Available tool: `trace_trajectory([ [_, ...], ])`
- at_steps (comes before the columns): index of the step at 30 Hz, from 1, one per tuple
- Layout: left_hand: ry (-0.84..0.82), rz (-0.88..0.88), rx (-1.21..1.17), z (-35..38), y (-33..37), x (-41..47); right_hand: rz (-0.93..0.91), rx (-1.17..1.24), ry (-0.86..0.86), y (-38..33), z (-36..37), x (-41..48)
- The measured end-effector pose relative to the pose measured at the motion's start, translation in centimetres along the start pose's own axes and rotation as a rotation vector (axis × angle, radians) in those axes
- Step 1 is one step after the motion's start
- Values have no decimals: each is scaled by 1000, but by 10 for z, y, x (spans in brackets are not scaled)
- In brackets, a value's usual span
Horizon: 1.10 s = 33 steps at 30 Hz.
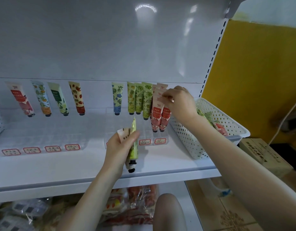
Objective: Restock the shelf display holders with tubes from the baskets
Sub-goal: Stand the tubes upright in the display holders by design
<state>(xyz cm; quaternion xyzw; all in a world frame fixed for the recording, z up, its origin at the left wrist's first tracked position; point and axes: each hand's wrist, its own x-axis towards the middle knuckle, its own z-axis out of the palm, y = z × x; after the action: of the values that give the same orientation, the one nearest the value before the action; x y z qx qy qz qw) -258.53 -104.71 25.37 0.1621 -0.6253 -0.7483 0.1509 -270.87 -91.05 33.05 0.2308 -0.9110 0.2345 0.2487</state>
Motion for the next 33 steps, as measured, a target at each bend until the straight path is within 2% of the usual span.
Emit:
trace_trajectory([
  [3,16,130,80,1,3,-3,24,195,60,-12,-12,-4],
  [6,27,278,202,4,8,-7,22,413,-132,-31,-23,-17],
  [9,34,372,276,6,12,-11,31,472,-389,-42,-24,-30],
  [14,0,399,320,6,16,-16,54,576,-476,-45,-21,-36],
  [19,66,353,277,-7,9,-11,61,498,-439,-39,-23,-32],
  [26,118,198,224,-31,-4,3,59,305,-86,-38,-21,4],
  [30,182,77,156,-37,-11,10,42,165,-75,-48,-10,24],
  [33,238,50,266,-41,-16,19,58,16,-134,-55,2,38],
])
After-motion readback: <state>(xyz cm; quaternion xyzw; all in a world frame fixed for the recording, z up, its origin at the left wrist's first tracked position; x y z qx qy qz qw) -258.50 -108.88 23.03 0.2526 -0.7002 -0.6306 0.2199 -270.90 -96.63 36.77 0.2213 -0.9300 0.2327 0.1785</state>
